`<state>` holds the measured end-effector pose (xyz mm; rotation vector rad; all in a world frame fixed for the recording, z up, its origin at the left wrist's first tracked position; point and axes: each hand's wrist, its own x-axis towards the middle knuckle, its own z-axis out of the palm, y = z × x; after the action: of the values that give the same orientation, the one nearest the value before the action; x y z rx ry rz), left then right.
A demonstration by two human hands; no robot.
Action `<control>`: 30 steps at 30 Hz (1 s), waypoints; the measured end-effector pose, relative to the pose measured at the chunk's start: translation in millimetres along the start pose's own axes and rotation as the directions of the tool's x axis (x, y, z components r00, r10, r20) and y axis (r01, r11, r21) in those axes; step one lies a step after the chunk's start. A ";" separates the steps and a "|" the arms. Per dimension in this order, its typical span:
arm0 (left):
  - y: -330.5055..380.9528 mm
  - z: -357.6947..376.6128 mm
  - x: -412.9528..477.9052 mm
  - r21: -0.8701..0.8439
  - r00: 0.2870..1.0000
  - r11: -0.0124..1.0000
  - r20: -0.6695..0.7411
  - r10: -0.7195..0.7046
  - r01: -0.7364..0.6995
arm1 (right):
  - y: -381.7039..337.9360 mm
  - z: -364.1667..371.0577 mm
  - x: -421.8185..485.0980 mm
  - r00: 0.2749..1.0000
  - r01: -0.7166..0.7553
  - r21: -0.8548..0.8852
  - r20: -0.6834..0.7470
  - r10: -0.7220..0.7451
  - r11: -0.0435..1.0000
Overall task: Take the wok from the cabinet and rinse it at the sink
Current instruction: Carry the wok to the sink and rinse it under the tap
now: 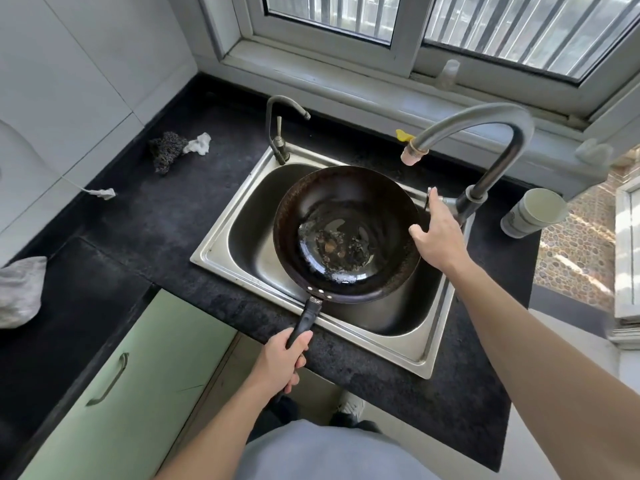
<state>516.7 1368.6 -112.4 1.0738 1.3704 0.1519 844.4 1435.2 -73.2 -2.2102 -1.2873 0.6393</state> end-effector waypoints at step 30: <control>0.6 -2.5 0.2 -0.011 1.000 1.000 0.021 -0.013 0.014 | 11.1 15.7 -41.7 0.985 -0.139 0.147 -0.085 0.153 0.979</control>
<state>514.9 1370.4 -111.7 1.0537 1.3562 0.1383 823.5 1396.4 -86.1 -2.2048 -1.0073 0.6491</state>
